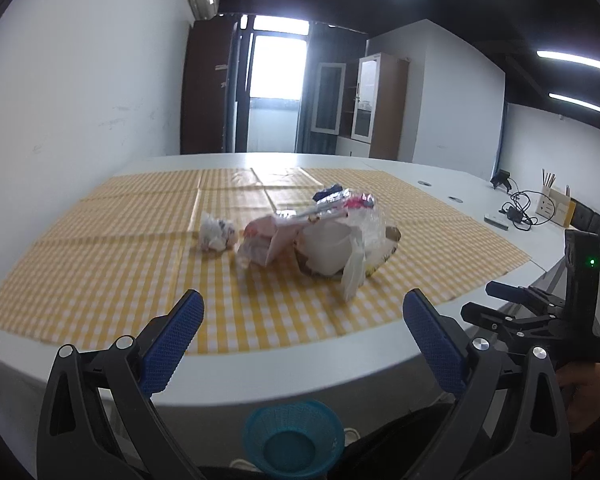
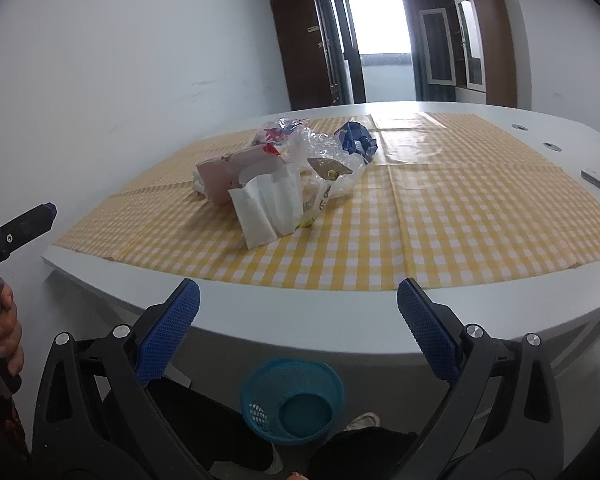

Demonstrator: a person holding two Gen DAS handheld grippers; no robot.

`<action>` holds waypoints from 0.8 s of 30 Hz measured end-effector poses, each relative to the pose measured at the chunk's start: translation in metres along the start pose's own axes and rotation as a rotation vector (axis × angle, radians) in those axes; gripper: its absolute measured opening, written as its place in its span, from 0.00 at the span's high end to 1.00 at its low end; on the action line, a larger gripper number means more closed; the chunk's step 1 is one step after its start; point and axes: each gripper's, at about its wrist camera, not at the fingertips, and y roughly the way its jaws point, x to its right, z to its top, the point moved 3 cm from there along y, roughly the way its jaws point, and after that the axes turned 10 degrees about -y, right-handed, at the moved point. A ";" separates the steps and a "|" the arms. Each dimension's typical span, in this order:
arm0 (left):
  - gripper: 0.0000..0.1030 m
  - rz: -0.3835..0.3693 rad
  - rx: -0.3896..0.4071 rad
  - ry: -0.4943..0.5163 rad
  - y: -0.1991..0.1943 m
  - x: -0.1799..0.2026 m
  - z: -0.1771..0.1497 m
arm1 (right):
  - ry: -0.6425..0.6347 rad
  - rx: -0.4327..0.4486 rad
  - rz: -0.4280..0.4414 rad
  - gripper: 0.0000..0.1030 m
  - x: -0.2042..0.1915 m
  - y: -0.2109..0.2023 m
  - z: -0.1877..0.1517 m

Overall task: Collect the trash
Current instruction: 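Move both tools toward the pile of trash on the gingham cloth, then grasp the pink wrapper with the left tool while the right tool grasps the brown foil packet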

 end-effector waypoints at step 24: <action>0.06 -0.058 -0.223 0.156 0.174 0.064 0.074 | 0.094 -0.158 0.135 0.36 0.052 0.119 0.057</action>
